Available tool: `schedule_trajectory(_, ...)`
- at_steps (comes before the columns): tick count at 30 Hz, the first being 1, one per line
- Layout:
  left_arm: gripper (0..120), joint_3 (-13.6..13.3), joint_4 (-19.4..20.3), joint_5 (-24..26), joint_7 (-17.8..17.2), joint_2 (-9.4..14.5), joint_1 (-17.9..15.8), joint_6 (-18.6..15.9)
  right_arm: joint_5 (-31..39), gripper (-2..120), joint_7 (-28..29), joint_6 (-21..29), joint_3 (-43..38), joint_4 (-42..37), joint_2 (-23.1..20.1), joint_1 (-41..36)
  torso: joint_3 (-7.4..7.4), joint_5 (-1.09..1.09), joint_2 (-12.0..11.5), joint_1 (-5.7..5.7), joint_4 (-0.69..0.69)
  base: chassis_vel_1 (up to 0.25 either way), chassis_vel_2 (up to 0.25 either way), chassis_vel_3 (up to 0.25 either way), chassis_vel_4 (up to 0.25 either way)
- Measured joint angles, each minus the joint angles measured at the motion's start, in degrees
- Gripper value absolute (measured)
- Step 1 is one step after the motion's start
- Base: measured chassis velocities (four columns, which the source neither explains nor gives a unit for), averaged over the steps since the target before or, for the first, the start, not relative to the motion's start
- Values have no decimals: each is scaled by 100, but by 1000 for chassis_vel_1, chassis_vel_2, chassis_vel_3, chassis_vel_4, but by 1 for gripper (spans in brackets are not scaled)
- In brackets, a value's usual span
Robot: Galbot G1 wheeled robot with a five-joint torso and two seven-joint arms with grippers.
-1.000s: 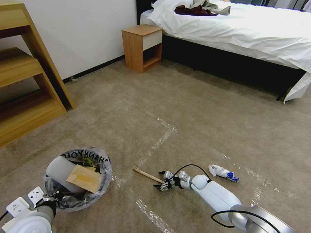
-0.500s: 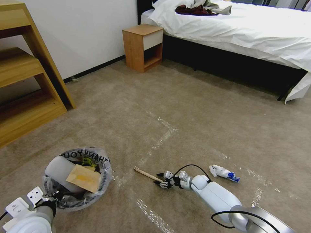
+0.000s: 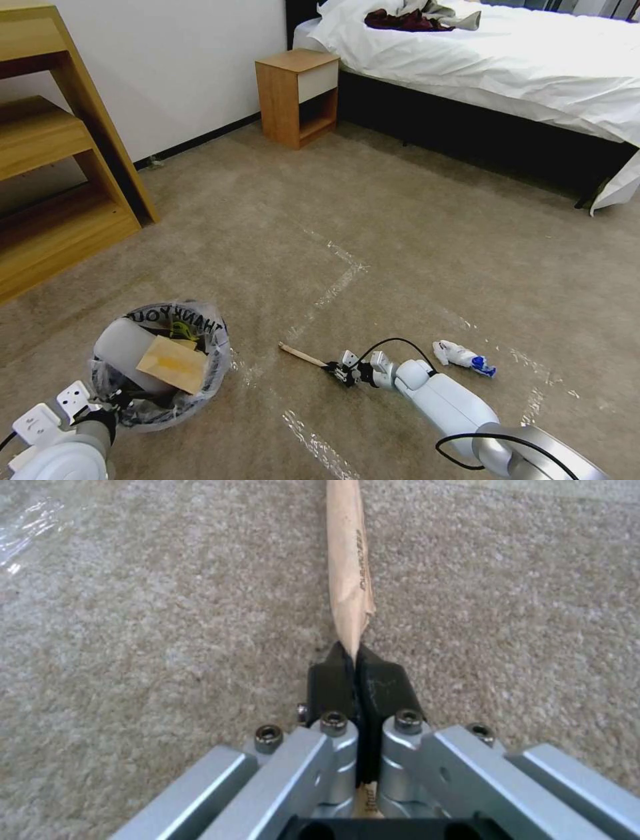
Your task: Pick up the trash bin and place the garbage on the floor into it.
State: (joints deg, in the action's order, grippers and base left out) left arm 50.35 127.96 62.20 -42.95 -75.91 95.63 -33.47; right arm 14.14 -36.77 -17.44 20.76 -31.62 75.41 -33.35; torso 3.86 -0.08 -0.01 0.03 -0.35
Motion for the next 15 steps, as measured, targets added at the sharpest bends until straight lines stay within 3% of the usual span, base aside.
schedule_trajectory(15, 0, 29, 120, 109, -54, 34, 41, -47, 52, 0, -8, -49, -140, -161, -45, 1, 3, 4, -1, 1, 2, 0, 0, 0, 0)
